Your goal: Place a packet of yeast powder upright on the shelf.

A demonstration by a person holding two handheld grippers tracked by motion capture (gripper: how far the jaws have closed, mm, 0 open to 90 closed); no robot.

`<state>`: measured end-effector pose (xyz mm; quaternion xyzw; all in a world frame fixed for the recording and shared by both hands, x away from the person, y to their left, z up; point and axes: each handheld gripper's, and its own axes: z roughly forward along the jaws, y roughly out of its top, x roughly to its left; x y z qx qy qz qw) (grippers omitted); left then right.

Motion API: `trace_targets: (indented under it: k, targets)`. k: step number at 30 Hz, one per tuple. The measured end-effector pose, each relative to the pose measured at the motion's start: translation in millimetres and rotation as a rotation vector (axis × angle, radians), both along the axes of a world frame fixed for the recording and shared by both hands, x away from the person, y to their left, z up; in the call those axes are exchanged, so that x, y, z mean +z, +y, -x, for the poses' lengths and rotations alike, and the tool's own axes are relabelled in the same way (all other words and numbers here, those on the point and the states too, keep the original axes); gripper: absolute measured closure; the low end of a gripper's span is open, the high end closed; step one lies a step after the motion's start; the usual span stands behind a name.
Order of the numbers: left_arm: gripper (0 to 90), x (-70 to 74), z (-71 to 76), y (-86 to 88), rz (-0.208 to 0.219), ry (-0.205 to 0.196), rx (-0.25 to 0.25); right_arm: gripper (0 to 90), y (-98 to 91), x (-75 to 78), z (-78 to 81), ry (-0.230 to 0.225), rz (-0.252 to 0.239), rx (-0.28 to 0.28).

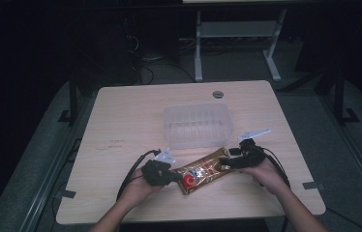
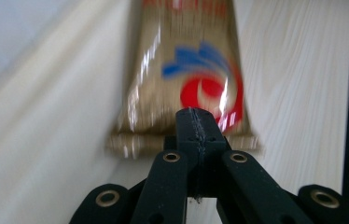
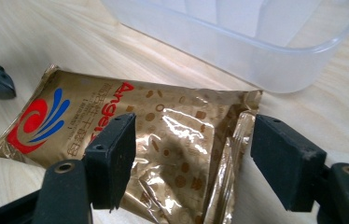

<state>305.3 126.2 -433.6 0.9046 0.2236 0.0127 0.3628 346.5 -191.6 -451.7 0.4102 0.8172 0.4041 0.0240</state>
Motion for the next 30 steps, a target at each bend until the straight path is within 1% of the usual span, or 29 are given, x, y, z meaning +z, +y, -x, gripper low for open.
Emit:
trace_targets:
  k: [1, 2, 3, 4, 5, 6, 7, 8, 9, 10, 11, 13, 14, 15, 16, 17, 18, 19, 21, 22, 23, 24, 25, 26, 27, 28, 30]
  targets:
    - [90.0, 2.1, -3.7, -8.9, -0.023, -0.028, -0.015, 29.6, -0.9, 0.1, -0.4, 0.006, 0.000, -0.008]
    - [90.0, 2.1, -3.7, -8.9, -0.023, -0.028, -0.015, 29.6, -0.9, 0.1, -0.4, 0.006, 0.000, -0.008]
    - [90.0, 0.3, -4.3, -13.9, -0.023, -0.026, -0.013, 28.9, -2.3, 0.7, -0.1, 0.005, 0.003, -0.013]
    - [90.0, -2.8, -4.6, -18.3, -0.043, -0.022, -0.020, 28.9, -2.3, 0.7, -0.1, 0.005, 0.003, -0.013]
    - [90.0, -6.9, -4.2, -22.4, -0.081, -0.029, -0.027, 28.1, -3.8, 1.4, 0.2, 0.005, -0.004, -0.018]
    - [90.0, -8.2, -4.1, -22.5, -0.072, -0.035, -0.027, 28.1, -3.8, 1.4, 0.2, 0.005, -0.004, -0.018]
    - [90.0, -8.8, -3.8, -22.1, -0.068, -0.018, -0.011, 26.6, -5.4, 1.0, -0.1, 0.007, -0.002, -0.018]
    - [90.0, -8.8, -3.8, -22.1, -0.068, -0.018, -0.011, 26.6, -5.4, 1.0, -0.1, 0.007, -0.002, -0.018]
    - [90.0, -9.2, -3.3, -21.8, -0.068, -0.018, -0.010, 25.3, -6.0, 0.3, -0.3, 0.023, 0.000, -0.027]
    - [90.0, -9.8, -2.9, -21.7, -0.064, -0.016, -0.005, 25.3, -6.0, 0.3, -0.3, 0.023, 0.000, -0.027]
    - [90.0, -9.4, -3.5, -20.9, -0.078, -0.018, -0.015, 24.0, -6.2, -0.8, -1.0, 0.032, 0.003, -0.029]
    - [90.0, -9.5, -3.4, -20.9, -0.078, -0.019, -0.016, 22.8, -5.6, -3.6, -2.5, 0.039, 0.014, -0.020]
    - [90.0, -10.0, -3.5, -20.7, -0.074, -0.018, -0.013, 22.8, -5.6, -3.6, -2.5, 0.039, 0.014, -0.020]
    - [90.0, -10.6, -3.3, -20.3, -0.069, -0.009, -0.009, 22.1, -4.4, -6.2, -3.7, 0.054, 0.018, -0.015]
    - [90.0, -10.6, -3.3, -20.3, -0.069, -0.009, -0.009, 22.1, -4.4, -6.2, -3.7, 0.054, 0.018, -0.015]
    - [90.0, -11.5, -2.8, -20.0, -0.065, -0.003, -0.006, 22.2, -2.8, -8.8, -4.6, 0.066, 0.022, -0.012]
    - [90.0, -11.5, -2.8, -20.0, -0.065, -0.003, -0.006, 22.2, -2.8, -8.8, -4.6, 0.066, 0.022, -0.012]
    - [90.0, -11.3, -3.4, -19.0, -0.080, -0.005, -0.017, 22.4, -2.2, -9.8, -5.1, 0.072, 0.021, -0.006]
    - [90.0, -12.5, -2.7, -19.1, -0.075, 0.006, -0.009, 23.3, -1.1, -12.3, -6.0, 0.086, 0.004, 0.002]
    - [90.0, -13.1, -2.7, -18.2, -0.073, 0.008, -0.009, 23.3, -1.1, -12.3, -6.0, 0.086, 0.004, 0.002]
    - [90.0, -13.5, -3.1, -17.7, -0.088, 0.011, -0.015, 25.9, -0.8, -13.3, -6.4, 0.097, -0.014, 0.014]
    - [90.0, -17.0, -2.3, -19.3, -0.131, 0.011, -0.025, 26.9, -0.6, -13.4, -6.4, 0.100, -0.018, 0.015]
    - [90.0, -19.3, -2.4, -18.0, -0.116, 0.009, -0.027, 28.8, -0.6, -13.6, -6.5, 0.101, -0.020, 0.016]
    - [90.0, -19.9, -2.2, -18.4, -0.100, 0.022, -0.015, 28.8, -0.6, -13.6, -6.5, 0.101, -0.020, 0.016]
    - [90.0, -19.1, -2.7, -18.9, -0.111, 0.019, -0.023, 32.3, -0.5, -13.9, -6.6, 0.104, -0.029, 0.023]
    - [90.0, -19.3, -2.4, -19.9, -0.106, 0.017, -0.019, 32.3, -0.5, -13.9, -6.6, 0.104, -0.029, 0.023]
    - [90.0, -19.6, -2.3, -20.2, -0.104, 0.017, -0.018, 38.5, -0.6, -13.9, -6.3, 0.104, -0.040, 0.027]
